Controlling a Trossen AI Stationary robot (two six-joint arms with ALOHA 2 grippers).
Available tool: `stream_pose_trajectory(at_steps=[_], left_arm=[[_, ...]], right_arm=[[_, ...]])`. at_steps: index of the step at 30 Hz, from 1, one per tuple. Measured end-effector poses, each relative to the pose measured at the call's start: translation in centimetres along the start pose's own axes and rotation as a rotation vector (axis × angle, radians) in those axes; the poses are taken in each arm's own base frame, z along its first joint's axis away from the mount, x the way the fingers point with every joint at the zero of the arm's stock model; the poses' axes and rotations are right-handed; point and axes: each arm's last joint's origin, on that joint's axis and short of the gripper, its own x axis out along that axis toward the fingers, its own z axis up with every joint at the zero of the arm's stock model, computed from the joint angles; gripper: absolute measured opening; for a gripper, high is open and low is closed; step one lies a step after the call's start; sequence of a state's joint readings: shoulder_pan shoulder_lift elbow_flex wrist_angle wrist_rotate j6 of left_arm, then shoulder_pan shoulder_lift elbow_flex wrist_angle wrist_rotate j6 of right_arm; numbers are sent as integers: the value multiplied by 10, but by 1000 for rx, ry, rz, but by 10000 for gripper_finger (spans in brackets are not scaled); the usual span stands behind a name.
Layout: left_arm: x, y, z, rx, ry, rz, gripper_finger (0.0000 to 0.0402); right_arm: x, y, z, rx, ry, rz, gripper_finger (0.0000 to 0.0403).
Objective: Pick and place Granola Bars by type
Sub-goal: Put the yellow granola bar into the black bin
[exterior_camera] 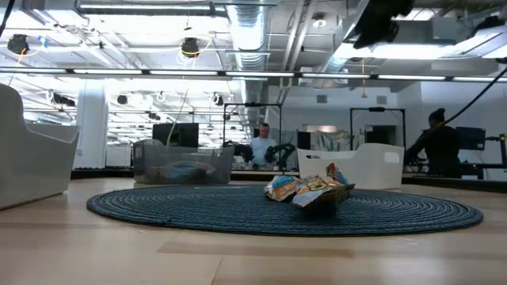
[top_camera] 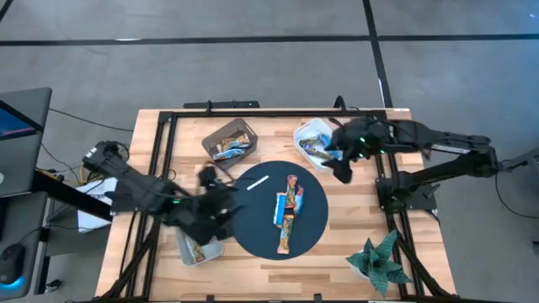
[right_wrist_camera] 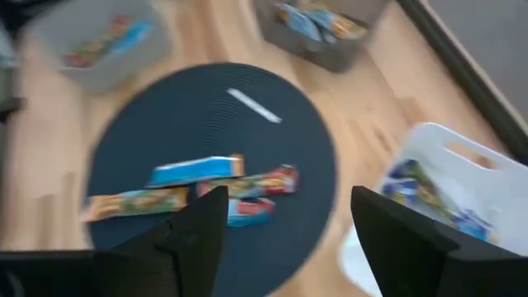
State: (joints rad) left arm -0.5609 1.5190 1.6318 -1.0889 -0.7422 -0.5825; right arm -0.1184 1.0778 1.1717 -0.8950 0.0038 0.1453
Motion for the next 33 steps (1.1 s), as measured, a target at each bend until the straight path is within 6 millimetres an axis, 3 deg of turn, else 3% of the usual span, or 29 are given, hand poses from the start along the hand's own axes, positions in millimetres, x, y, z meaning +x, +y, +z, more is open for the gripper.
stream_pose_trajectory(at_steps=[3,7,17,25,33], left_arm=[[29,-2,7,65,46,-18,212],[66,5,13,20,130,-33,212],[133,27,16,-367,315,-62,212],[198,-2,4,-541,374,-144,212],[230,-15,-15,-651,436,-70,212]], right_arm=[[-10,14,-4,3,-29,18,248],[-17,29,-12,12,-35,-19,248],[-26,61,-30,15,-37,-77,248],[-33,75,-44,-10,-37,-112,248],[-40,77,-61,-44,22,-190,248]])
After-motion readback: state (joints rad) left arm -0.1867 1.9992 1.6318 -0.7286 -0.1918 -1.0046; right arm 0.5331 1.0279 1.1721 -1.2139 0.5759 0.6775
